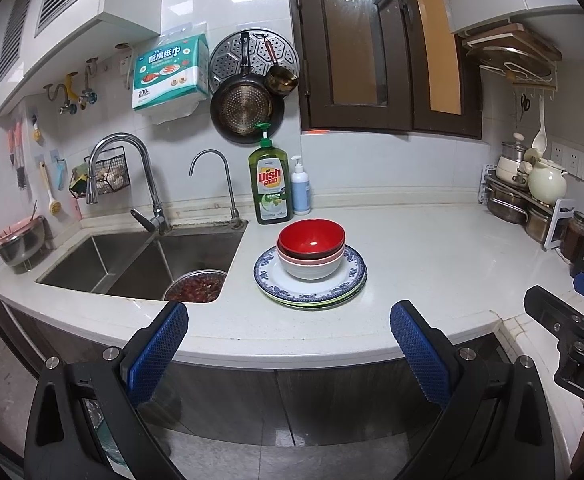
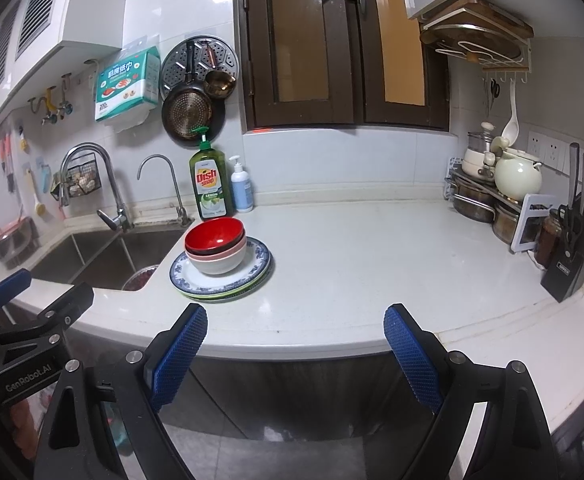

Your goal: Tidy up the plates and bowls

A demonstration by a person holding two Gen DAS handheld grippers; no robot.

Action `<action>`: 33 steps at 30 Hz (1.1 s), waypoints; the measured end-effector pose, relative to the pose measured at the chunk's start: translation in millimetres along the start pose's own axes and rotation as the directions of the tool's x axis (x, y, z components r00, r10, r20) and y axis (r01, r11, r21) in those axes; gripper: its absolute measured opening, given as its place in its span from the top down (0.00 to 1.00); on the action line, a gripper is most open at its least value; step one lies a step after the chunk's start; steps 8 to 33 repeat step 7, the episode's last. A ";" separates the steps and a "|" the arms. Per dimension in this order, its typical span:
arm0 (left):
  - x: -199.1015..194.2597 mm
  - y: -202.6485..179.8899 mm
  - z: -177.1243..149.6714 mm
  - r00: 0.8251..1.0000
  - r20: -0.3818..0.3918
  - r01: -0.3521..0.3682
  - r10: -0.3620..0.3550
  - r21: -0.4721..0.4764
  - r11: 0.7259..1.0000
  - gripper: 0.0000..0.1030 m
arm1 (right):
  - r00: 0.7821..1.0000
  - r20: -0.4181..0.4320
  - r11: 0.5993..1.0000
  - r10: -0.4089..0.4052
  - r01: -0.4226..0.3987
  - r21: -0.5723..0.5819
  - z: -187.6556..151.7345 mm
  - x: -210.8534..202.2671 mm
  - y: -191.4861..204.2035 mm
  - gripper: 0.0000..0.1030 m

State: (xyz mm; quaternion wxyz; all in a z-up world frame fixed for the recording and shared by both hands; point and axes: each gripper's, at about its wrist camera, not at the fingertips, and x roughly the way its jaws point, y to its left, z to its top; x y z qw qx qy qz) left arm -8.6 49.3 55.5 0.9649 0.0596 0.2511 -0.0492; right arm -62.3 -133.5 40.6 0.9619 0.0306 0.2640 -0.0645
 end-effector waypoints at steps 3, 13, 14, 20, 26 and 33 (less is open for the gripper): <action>0.6 -0.7 0.6 1.000 0.000 -0.001 0.001 -0.001 1.000 0.00 | 1.000 -0.001 1.000 -0.001 0.001 0.002 -0.1 0.2 0.1 0.12; 2.7 -1.0 1.3 1.000 0.000 -0.003 0.003 -0.002 1.000 0.00 | 1.000 -0.005 1.000 0.005 -0.005 0.003 0.7 -0.5 -4.5 0.12; 2.7 -1.0 1.3 1.000 0.000 -0.003 0.003 -0.002 1.000 0.00 | 1.000 -0.005 1.000 0.005 -0.005 0.003 0.7 -0.5 -4.5 0.12; 2.7 -1.0 1.3 1.000 0.000 -0.003 0.003 -0.002 1.000 0.00 | 1.000 -0.005 1.000 0.005 -0.005 0.003 0.7 -0.5 -4.5 0.12; 2.7 -1.0 1.3 1.000 0.000 -0.003 0.003 -0.002 1.000 0.00 | 1.000 -0.005 1.000 0.005 -0.005 0.003 0.7 -0.5 -4.5 0.12; 2.7 -1.0 1.3 1.000 0.000 -0.003 0.003 -0.002 1.000 0.00 | 1.000 -0.005 1.000 0.005 -0.005 0.003 0.7 -0.5 -4.5 0.12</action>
